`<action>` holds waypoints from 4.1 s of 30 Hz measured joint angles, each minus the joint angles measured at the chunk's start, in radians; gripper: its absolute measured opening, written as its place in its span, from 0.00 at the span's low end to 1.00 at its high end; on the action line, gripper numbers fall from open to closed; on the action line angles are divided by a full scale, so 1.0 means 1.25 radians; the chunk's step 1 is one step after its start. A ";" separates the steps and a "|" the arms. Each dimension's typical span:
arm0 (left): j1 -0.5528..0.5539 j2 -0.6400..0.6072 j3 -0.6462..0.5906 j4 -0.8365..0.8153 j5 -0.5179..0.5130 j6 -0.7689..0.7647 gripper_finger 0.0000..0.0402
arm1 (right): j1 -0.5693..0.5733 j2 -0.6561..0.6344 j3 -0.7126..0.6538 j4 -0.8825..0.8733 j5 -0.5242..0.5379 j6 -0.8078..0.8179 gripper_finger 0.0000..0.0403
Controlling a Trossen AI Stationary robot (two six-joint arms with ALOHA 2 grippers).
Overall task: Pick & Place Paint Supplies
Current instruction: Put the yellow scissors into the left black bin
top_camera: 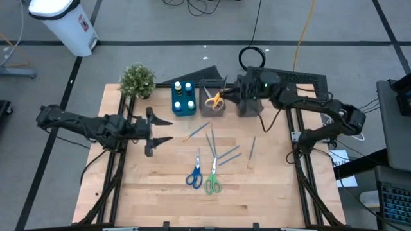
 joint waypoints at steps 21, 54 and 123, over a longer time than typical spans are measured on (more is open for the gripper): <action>0.000 0.007 0.000 -0.004 -0.021 0.063 0.67 | -0.156 0.159 0.291 0.031 -0.344 0.118 0.04; 0.000 0.007 0.000 -0.064 -0.021 0.036 0.67 | -0.141 0.393 0.310 -0.417 -0.194 -0.403 0.04; 0.000 0.007 0.000 -0.080 -0.021 0.037 0.67 | -0.026 0.393 0.310 -0.574 0.077 -0.611 0.10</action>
